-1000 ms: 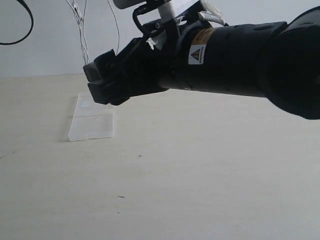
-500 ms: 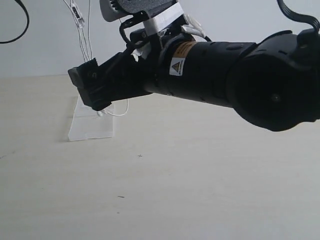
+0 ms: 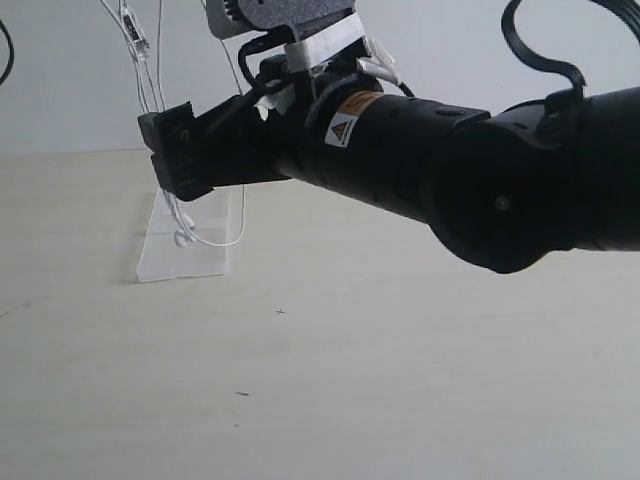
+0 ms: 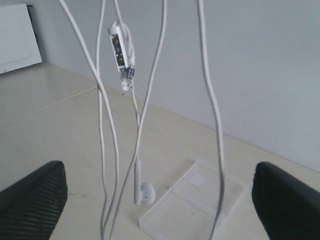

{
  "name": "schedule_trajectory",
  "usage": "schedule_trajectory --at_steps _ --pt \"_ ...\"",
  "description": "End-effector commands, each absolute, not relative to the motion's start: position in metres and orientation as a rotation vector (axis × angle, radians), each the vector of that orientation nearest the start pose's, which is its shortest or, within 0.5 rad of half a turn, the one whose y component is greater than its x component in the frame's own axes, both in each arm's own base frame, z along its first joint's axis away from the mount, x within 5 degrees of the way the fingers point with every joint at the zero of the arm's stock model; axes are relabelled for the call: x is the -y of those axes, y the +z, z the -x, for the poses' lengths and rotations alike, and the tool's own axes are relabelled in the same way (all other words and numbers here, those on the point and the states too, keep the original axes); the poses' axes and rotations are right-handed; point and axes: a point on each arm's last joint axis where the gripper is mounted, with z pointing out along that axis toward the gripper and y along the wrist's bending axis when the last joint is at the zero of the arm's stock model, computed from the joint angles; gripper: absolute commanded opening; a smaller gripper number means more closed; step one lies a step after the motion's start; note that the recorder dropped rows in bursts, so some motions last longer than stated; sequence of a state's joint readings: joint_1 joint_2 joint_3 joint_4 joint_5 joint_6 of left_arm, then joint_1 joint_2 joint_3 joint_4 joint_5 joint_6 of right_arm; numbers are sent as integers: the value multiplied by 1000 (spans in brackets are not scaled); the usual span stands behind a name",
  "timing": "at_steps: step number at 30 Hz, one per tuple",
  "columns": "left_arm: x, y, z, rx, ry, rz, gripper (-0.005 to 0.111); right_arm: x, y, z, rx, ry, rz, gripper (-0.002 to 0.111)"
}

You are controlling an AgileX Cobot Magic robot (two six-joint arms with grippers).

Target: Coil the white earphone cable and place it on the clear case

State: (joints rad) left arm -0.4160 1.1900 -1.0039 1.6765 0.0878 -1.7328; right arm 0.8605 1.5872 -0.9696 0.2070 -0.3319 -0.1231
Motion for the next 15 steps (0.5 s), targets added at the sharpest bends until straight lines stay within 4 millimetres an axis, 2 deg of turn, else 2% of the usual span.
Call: schedule_trajectory --at_steps 1,15 --pt "104 388 -251 -1652 -300 -246 0 -270 277 -243 -1641 606 622 95" --pt "110 388 -253 -1660 -355 -271 0 -285 271 -259 -1594 612 569 95"
